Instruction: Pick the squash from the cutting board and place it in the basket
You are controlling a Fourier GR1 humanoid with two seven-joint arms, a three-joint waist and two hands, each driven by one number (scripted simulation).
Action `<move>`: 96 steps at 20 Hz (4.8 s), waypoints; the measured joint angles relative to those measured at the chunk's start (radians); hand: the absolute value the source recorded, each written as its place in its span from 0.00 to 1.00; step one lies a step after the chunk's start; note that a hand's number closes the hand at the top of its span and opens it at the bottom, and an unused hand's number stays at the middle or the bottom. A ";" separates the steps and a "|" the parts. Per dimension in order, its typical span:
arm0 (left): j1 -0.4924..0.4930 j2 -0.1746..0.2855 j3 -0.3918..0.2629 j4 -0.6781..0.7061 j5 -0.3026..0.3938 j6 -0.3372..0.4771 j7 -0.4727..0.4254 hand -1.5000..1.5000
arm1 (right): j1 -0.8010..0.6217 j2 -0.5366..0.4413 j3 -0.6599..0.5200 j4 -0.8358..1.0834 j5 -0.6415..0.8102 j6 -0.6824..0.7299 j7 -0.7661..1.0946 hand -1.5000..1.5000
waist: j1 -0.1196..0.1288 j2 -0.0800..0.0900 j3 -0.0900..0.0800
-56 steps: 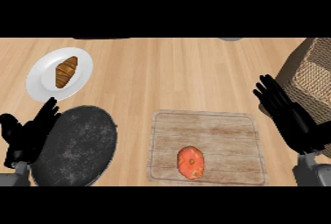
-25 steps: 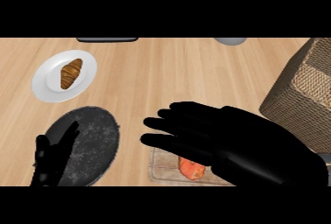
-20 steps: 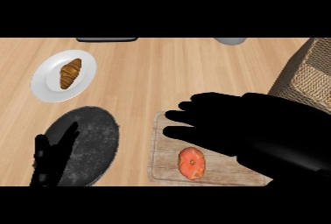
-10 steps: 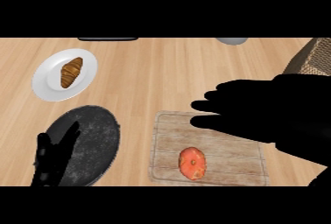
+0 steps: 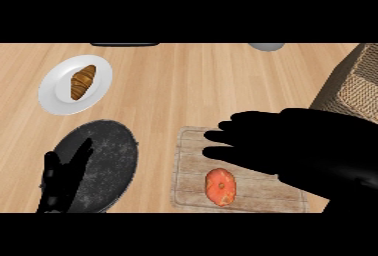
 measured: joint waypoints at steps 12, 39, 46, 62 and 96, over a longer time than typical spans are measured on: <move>0.028 -0.012 0.020 -0.039 -0.017 -0.030 0.026 0.50 | 0.162 0.140 0.157 0.024 0.399 -0.046 -0.160 0.00 | 0.007 0.001 0.002; 0.044 -0.068 0.080 -0.044 -0.078 -0.084 0.039 0.50 | 0.363 0.241 0.304 0.315 0.936 -0.342 -0.586 0.00 | 0.001 0.000 0.001; 0.036 -0.076 0.093 -0.032 -0.091 -0.102 0.039 0.50 | 0.353 0.276 0.338 0.420 1.042 -0.362 -0.604 0.00 | 0.001 0.000 0.001; 0.039 -0.109 0.125 -0.032 -0.129 -0.128 0.035 0.50 | 0.428 0.340 0.335 0.529 1.197 -0.444 -0.688 0.00 | -0.001 -0.001 0.002; 0.190 -0.122 0.217 -0.137 -0.116 -0.130 0.045 0.50 | 1.056 -0.185 -0.096 0.378 0.657 -0.905 -1.390 1.00 | -0.128 -0.007 0.001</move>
